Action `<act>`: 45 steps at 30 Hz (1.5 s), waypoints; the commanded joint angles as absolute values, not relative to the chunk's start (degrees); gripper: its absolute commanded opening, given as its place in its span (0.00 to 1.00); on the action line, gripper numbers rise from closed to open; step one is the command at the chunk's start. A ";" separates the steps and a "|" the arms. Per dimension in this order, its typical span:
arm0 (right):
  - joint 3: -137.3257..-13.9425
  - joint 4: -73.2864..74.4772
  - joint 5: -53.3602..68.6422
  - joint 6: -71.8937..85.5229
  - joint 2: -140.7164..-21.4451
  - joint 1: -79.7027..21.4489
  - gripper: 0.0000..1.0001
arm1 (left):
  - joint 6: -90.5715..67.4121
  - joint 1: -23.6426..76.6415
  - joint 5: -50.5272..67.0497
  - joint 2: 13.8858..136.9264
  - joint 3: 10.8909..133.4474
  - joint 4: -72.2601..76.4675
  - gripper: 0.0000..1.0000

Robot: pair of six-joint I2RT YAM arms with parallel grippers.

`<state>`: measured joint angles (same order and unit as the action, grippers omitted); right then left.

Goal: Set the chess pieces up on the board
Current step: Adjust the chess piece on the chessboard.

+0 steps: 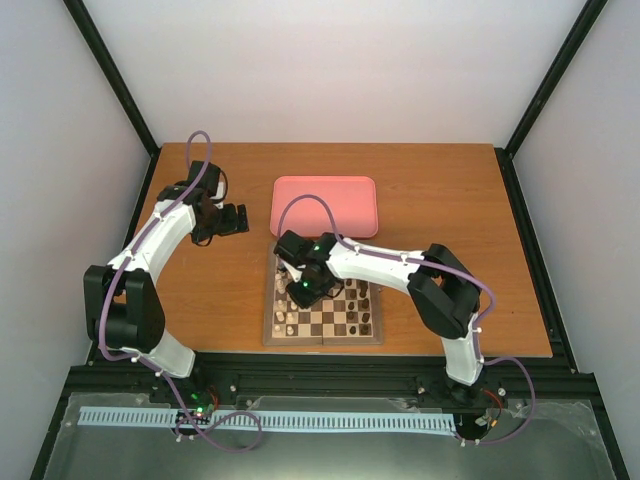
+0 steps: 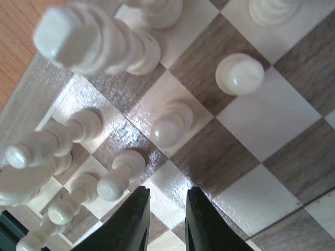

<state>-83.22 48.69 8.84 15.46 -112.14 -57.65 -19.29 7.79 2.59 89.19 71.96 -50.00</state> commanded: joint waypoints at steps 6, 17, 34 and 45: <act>-87.03 48.64 10.49 13.71 -114.95 -58.58 0.21 | -18.57 8.00 2.51 88.70 72.51 -49.84 1.00; -85.32 49.49 3.99 16.05 -111.64 -58.33 0.21 | -18.79 8.06 2.64 89.35 72.50 -49.48 1.00; -91.49 49.90 1.12 18.38 -115.33 -52.53 0.21 | -18.60 8.00 2.21 89.81 73.83 -50.11 1.00; -93.17 50.80 2.34 17.79 -117.80 -51.68 0.21 | -18.59 8.00 2.02 90.07 73.73 -50.01 1.00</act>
<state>-91.79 50.00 2.13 17.87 -116.86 -51.88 -19.27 7.77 2.55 89.62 71.94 -50.02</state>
